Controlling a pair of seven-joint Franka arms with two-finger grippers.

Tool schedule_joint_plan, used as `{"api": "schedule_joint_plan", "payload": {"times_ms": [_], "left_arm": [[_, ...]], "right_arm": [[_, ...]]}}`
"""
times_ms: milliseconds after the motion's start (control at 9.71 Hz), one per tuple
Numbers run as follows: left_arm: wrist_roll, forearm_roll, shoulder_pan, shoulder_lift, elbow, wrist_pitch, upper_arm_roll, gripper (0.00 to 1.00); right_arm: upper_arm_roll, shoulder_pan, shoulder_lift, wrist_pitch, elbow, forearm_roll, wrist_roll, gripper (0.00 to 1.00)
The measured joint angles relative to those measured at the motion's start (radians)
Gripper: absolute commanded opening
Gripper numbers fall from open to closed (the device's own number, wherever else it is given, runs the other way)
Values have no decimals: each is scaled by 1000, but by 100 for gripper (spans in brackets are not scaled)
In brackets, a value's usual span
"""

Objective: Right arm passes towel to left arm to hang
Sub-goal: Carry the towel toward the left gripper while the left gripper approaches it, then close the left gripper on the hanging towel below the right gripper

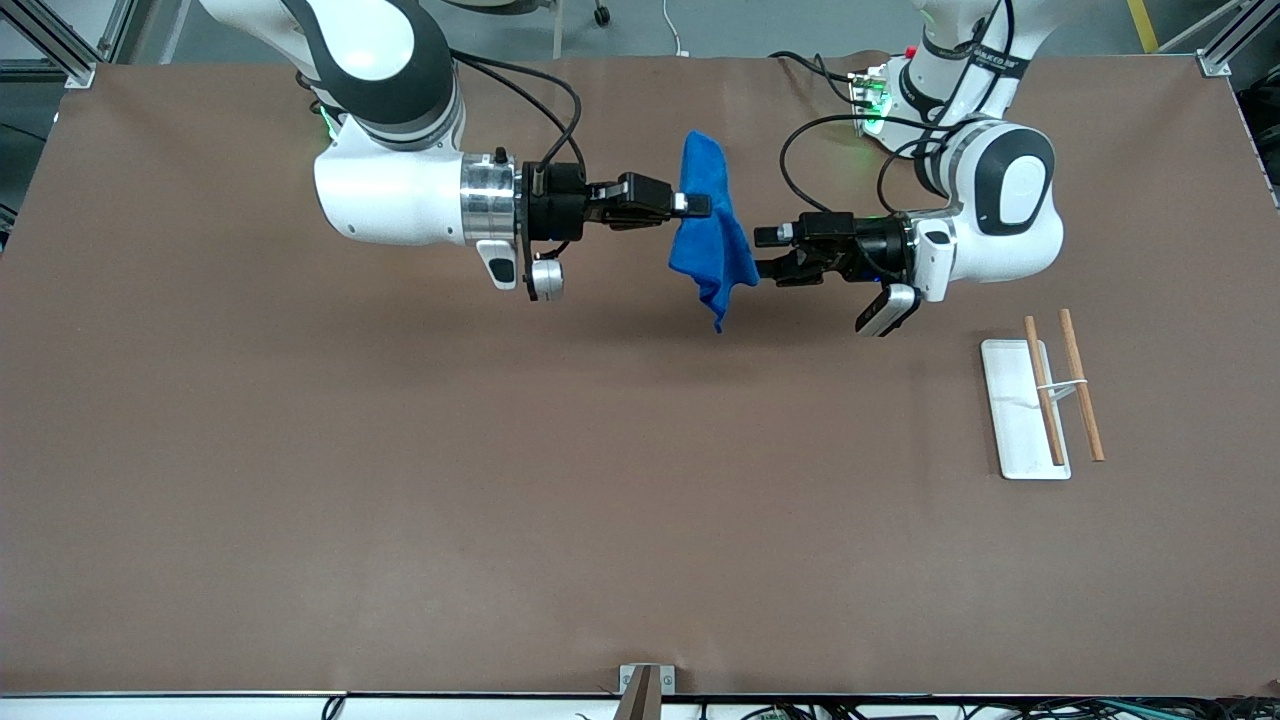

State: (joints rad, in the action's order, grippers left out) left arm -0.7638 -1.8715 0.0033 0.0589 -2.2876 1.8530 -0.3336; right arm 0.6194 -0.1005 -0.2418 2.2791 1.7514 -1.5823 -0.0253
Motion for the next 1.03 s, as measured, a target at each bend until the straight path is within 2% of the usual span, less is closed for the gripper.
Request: {"api": "schedule_joint_plan", "payload": {"times_ms": [206, 412, 515, 618, 721, 824, 1029], "left_arm": [[-33, -46, -1, 5, 0, 56, -29, 94], [-55, -70, -1, 17, 0, 74, -44, 93], [-56, -73, -1, 18, 0, 74, -45, 71], [-56, -73, 0, 18, 0, 74, -45, 29], [-56, -73, 1, 18, 1, 74, -45, 3], [-56, -73, 1, 18, 2, 74, -45, 0], [-56, -73, 1, 17, 3, 74, -45, 0]], "right_arm": [[5, 0, 0, 0, 0, -60, 2, 0], [13, 0, -1, -2, 0, -70, 5, 0], [18, 0, -2, -2, 0, -71, 7, 0], [19, 0, -2, -2, 0, -71, 7, 0], [20, 0, -2, -2, 0, -71, 8, 0], [20, 0, -2, -2, 0, -71, 8, 0], [20, 0, -2, -2, 0, -71, 8, 0]]}}
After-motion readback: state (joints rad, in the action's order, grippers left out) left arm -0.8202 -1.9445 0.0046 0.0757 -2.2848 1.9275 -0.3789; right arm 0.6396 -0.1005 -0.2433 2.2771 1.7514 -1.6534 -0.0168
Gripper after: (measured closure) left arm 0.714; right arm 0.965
